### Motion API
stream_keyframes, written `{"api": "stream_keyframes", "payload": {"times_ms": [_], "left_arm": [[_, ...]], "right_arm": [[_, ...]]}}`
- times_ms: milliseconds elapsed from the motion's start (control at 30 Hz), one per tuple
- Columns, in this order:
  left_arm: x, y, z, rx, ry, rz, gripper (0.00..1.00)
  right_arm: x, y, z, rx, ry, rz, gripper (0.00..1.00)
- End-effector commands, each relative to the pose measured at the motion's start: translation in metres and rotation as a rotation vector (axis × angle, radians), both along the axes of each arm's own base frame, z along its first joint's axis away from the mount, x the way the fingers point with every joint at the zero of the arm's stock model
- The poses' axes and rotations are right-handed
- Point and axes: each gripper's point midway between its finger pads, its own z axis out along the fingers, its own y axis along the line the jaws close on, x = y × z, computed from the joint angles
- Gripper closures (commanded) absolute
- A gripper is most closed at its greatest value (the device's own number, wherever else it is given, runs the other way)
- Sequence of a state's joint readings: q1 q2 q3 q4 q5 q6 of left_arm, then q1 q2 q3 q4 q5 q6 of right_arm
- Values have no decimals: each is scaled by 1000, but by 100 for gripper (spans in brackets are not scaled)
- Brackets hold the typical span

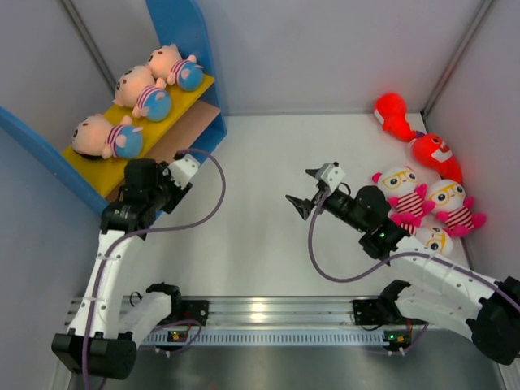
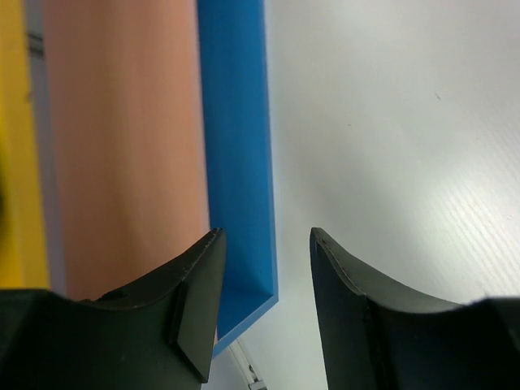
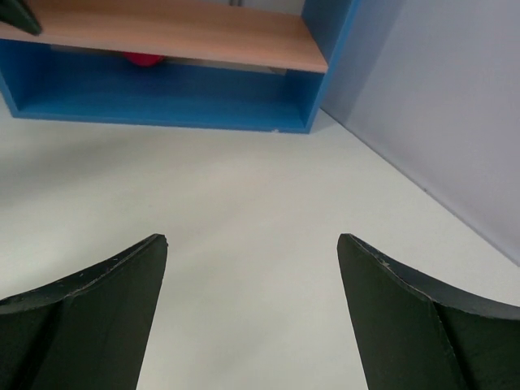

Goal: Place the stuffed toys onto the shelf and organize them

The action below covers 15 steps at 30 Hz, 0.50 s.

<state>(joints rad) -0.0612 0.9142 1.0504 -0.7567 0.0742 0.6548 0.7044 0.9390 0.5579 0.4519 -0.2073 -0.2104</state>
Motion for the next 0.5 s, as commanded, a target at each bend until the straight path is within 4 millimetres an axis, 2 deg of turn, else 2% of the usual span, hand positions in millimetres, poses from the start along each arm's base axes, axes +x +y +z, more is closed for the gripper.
{"api": "stream_keyframes", "payload": {"times_ms": [0,100,233,267,333,367,400,433,467], "left_arm": [[1,10,-5,58,13,103,48],[1,17,-26,136,73,132,48],[1,6,-50,172,144,88,48],[1,2,-54,153,155,85,48],[2,-6,-58,116,167,75,47],[2,-12,-61,76,180,81,47],[5,-16,-67,63,201,80,47],[6,-19,-69,50,208,83,47],[11,-23,-74,29,223,93,47]], "right_arm": [[32,-11,5,8,106,-128,14],[55,-25,-10,-1,215,-220,14],[87,-56,-22,11,322,-382,15],[99,-76,-25,38,361,-472,14],[113,-97,-32,43,442,-569,13],[125,-122,-34,55,466,-658,13],[136,-133,-29,91,489,-706,13],[137,-146,-38,78,539,-748,13],[146,-173,-38,105,552,-822,13]]}}
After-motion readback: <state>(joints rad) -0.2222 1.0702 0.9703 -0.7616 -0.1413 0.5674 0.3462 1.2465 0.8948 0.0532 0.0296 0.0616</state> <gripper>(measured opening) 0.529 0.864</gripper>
